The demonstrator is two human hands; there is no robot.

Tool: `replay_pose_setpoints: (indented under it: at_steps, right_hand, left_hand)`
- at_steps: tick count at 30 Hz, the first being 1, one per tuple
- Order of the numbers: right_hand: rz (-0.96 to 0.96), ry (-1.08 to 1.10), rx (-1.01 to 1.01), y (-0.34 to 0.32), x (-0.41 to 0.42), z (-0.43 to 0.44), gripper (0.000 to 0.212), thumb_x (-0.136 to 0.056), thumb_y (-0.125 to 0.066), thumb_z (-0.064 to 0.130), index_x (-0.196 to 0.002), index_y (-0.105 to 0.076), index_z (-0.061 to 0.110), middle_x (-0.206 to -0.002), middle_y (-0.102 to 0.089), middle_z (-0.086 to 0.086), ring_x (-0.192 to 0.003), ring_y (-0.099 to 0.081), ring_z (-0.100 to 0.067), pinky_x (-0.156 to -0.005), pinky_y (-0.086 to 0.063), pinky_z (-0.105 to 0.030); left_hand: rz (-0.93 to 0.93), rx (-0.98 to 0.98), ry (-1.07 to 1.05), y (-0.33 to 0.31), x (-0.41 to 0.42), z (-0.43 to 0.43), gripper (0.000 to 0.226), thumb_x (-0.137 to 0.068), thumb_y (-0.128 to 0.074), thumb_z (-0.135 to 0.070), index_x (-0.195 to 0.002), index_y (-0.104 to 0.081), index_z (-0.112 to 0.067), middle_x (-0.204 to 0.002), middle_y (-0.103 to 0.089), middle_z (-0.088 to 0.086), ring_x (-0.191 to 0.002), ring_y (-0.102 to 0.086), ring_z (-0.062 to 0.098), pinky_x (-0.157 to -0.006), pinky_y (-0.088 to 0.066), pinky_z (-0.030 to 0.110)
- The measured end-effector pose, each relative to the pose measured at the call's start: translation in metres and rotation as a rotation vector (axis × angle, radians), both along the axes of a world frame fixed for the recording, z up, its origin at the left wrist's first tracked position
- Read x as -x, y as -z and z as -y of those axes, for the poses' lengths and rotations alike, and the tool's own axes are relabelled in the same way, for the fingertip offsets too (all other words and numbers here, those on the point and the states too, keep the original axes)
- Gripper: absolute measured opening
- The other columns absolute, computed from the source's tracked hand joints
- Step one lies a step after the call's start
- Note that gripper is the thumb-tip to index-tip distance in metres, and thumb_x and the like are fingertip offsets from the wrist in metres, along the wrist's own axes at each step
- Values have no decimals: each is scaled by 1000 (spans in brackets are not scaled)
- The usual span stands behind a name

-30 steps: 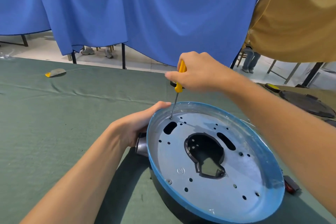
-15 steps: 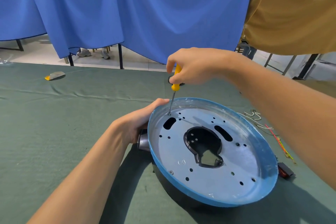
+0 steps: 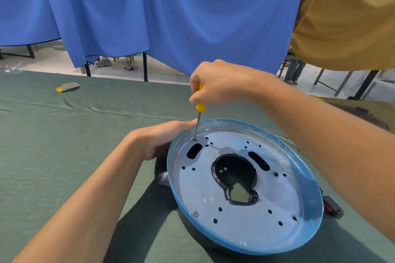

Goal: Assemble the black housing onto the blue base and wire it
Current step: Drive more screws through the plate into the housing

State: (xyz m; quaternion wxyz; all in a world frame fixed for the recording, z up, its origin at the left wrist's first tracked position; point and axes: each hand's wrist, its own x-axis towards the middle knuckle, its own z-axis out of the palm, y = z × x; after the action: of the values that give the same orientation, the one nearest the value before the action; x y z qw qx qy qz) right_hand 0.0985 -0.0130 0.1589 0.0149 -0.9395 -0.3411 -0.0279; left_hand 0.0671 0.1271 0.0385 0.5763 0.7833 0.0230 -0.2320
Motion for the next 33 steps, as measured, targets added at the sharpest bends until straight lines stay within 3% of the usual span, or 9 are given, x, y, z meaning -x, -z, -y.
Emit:
replay_pose_setpoints:
  at_steps: [4, 7, 12, 14, 17, 23, 27, 29, 33]
  right_hand:
    - [-46, -8, 62, -1, 2, 0, 15, -86, -66, 39, -83, -65, 24, -72, -67, 2, -73, -64, -15, -52, -37, -25]
    - [-41, -18, 85, 0, 2, 0, 20, -87, -66, 40, -76, -62, 24, -76, -65, 0, -74, -62, -16, -51, -35, -25]
    - [18, 28, 120, 0, 0, -1, 27, -86, -65, 42, -73, -62, 18, -69, -58, 1, -66, -52, -16, -51, -34, -26]
    - [43, 63, 114, 2, -2, -3, 31, -85, -65, 38, -65, -54, 17, -65, -52, 1, -61, -48, -16, -50, -32, -26]
    - [66, 109, 53, 7, -3, -9, 30, -82, -60, 27, -59, -45, 15, -62, -46, -2, -56, -43, -21, -50, -31, -26]
    - [53, 83, 52, 7, -1, -16, 27, -84, -60, 29, -61, -51, 17, -59, -55, -1, -57, -56, -20, -49, -34, -25]
    - [10, -86, 50, -3, 0, -15, 8, -84, -66, 26, -88, -62, 22, -84, -63, 0, -74, -67, -21, -53, -45, -27]
    - [40, -142, 6, -4, 1, -14, 10, -83, -68, 17, -78, -63, 25, -76, -59, 3, -73, -66, -20, -52, -44, -27]
    - [159, -61, -16, 3, -6, -14, 26, -83, -69, 26, -67, -49, 20, -73, -49, 0, -77, -58, -26, -52, -38, -28]
  left_hand:
    - [66, -239, -95, -4, -2, 2, 60, -92, -48, -65, -122, -65, -16, -123, -67, 6, -119, -59, 31, -110, -39, 51]
    - [111, -365, -120, -4, -7, 3, 53, -92, -49, -63, -105, -65, -14, -99, -69, 1, -92, -63, 24, -90, -50, 41]
    - [370, -314, -96, -11, -5, -2, 30, -96, -59, -33, -90, -68, -4, -87, -67, 4, -78, -58, 20, -73, -45, 30]
    - [509, -301, -90, -18, -3, -3, 10, -91, -65, -14, -93, -75, -16, -89, -73, -2, -80, -63, 12, -74, -47, 24]
    - [589, -233, -29, -23, 1, -2, 13, -82, -76, -6, -87, -77, -18, -65, -67, -19, -62, -58, 3, -61, -43, 9]
    - [677, -164, -204, -16, -1, 4, 7, -71, -86, -19, -72, -80, -23, -75, -76, -2, -70, -60, 4, -77, -47, 32]
    - [657, -109, -192, -10, -1, -1, 12, -76, -82, -15, -73, -79, -27, -76, -76, -7, -77, -65, -1, -87, -51, 26]
    - [640, -88, -137, -10, -1, -3, 13, -81, -77, -12, -79, -79, -25, -84, -77, -8, -87, -69, 2, -92, -53, 23]
    - [641, -89, -96, -5, -2, -2, 7, -82, -77, -15, -82, -80, -21, -88, -77, -11, -89, -69, -3, -86, -51, 15]
